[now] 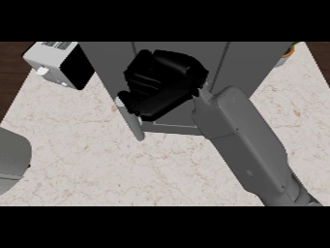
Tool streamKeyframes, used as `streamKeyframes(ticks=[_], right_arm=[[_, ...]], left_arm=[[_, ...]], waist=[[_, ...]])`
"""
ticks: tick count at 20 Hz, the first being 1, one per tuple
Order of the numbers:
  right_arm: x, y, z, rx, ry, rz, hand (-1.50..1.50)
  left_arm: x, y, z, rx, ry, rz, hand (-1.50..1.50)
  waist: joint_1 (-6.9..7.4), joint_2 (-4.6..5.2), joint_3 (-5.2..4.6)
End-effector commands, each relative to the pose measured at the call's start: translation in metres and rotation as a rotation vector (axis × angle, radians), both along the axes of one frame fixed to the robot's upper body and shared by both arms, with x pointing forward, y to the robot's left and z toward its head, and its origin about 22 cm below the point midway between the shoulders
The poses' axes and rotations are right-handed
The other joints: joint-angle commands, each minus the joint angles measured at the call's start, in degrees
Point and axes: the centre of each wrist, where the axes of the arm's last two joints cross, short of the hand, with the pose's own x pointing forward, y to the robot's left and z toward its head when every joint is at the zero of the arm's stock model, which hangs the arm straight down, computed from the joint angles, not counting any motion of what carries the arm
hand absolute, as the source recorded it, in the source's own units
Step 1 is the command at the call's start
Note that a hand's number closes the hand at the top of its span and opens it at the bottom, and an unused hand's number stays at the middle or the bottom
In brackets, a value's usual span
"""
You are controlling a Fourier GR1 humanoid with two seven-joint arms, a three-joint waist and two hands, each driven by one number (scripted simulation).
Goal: Pick up the bottled water, place it into the cabinet and close the cabinet
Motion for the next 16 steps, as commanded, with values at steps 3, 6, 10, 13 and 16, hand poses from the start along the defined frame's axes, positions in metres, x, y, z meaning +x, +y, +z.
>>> streamKeyframes(ticks=[3, 6, 10, 13, 16], right_arm=[[0.019, 0.0, 0.043, 0.091, -0.086, -0.173, -1.5], [0.027, -0.007, 0.05, 0.095, -0.142, -0.232, -1.5], [0.026, -0.005, 0.064, 0.102, -0.195, -0.278, -1.5], [0.033, -0.017, 0.058, 0.102, -0.187, -0.316, -1.5], [0.028, -0.006, 0.072, 0.127, -0.18, -0.316, -1.5]], left_arm=[[0.005, -0.003, -0.008, 0.006, 0.003, 0.008, -1.5], [0.013, -0.006, -0.001, 0.005, 0.001, -0.007, -1.5], [0.017, -0.006, -0.006, -0.001, 0.004, -0.007, -1.5], [0.019, -0.003, 0.0, 0.017, -0.004, -0.023, -1.5], [0.013, -0.007, -0.004, 0.014, -0.001, -0.037, -1.5]], waist=[[-0.25, 0.8, 0.0], [-0.09, 1.16, 0.03], [-0.62, 1.23, -0.05], [-0.58, 1.42, -0.03], [0.01, 1.13, -0.03]])
